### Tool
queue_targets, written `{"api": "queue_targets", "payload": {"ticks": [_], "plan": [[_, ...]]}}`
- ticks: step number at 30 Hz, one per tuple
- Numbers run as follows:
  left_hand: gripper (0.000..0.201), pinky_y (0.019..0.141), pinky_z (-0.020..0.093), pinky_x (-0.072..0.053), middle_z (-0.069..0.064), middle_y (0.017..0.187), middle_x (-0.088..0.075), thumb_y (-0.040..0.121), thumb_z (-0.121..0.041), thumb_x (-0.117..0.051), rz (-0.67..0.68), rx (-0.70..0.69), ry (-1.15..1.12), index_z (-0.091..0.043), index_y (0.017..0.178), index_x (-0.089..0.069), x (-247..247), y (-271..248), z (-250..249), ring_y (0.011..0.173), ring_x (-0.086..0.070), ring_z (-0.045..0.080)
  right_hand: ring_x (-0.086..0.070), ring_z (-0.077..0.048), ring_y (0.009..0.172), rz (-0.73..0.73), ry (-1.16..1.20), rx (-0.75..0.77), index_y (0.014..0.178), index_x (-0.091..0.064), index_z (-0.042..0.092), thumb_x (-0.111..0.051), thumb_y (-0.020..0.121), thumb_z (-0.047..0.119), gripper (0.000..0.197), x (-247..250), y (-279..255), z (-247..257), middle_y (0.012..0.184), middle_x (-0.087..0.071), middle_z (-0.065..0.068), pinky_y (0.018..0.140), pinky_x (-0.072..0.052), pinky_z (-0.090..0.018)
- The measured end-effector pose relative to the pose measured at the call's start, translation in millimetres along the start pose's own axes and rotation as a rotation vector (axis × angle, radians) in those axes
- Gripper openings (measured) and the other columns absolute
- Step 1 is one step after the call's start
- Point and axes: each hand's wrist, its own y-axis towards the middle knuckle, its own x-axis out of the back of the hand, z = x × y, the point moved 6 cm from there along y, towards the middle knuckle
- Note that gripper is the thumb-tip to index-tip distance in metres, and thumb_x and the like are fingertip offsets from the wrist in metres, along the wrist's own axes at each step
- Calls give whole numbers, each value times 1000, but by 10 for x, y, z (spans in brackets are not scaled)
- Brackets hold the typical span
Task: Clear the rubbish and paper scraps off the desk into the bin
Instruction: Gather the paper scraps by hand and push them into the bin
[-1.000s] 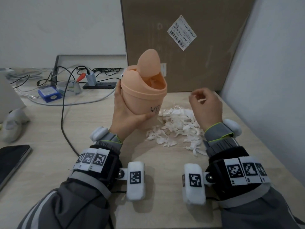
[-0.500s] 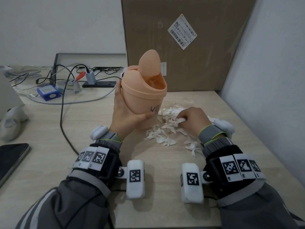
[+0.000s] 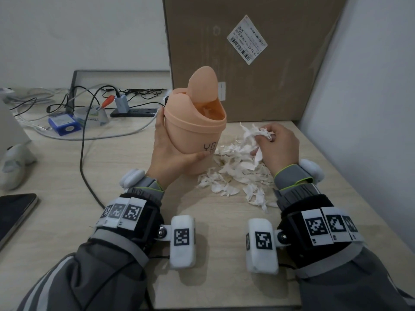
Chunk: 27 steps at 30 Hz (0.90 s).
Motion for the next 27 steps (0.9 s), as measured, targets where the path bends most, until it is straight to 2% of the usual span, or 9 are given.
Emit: {"api": "queue_targets", "payload": {"ticks": [3,7,10,13,18,21,23,25,27], "plan": [[138,116,50,-38,-8,156,-24,47,-50,-90,9,6,-2,-47,148,4,-10,-12,0,142,-36,15,-61,-15,78,-2,-47,30,99,-73,11,-62,86,15,17,43,-15,14,90,-73,-7,67,-37,-18],[141,115,49,-39,-9,155,-24,46,-50,-89,25,13,-8,-42,152,5,-15,-14,-9,141,-36,15,-61,-13,86,23,-37,-4,101,-74,11,-64,85,13,19,40,-1,-32,101,-73,-6,67,-36,-10],[142,115,49,-39,-9,155,-24,46,-50,-88,29,19,-2,-41,153,5,-21,-19,-8,141,-36,15,-59,-3,61,49,27,-60,100,-74,12,-64,85,11,18,7,-8,-83,84,-72,-4,60,-49,-17],[143,116,47,-38,-12,152,-24,46,-50,-88,31,27,-3,-39,154,5,-22,-24,-9,141,-36,14,-54,1,38,48,134,-125,96,-73,10,-63,86,9,15,-10,-13,-122,60,-63,1,42,-44,-13],[143,115,46,-39,-8,156,-24,47,-49,-88,39,26,-2,-38,155,6,-23,-31,-14,141,-36,14,-70,-14,70,79,270,-193,103,-67,3,-62,88,12,19,-67,-12,-157,74,-70,-6,73,-58,-27],[142,115,46,-39,-9,155,-24,46,-49,-88,37,29,0,-40,153,5,-24,-28,-10,141,-36,14,-70,-15,80,169,214,-189,86,-71,13,-60,89,30,21,-161,-22,-158,82,-74,-6,83,-56,-33],[142,115,44,-39,-12,153,-24,46,-50,-88,37,32,-2,-42,153,5,-26,-28,-8,140,-36,14,-70,-21,84,188,193,-193,82,-71,10,-54,92,38,34,-174,-36,-141,88,-73,-7,86,-54,-38],[142,115,43,-39,-12,153,-24,46,-50,-88,37,35,-1,-42,153,5,-27,-28,-8,140,-36,13,-67,-24,89,171,173,-157,89,-72,5,-54,93,28,30,-146,-29,-118,99,-72,-10,88,-52,-35],[142,115,44,-39,-10,155,-25,46,-50,-88,36,34,3,-42,153,5,-26,-28,-11,140,-36,13,-64,-15,95,159,175,-126,89,-74,13,-58,90,13,16,-111,-27,-105,100,-71,-1,87,-49,-25]]}}
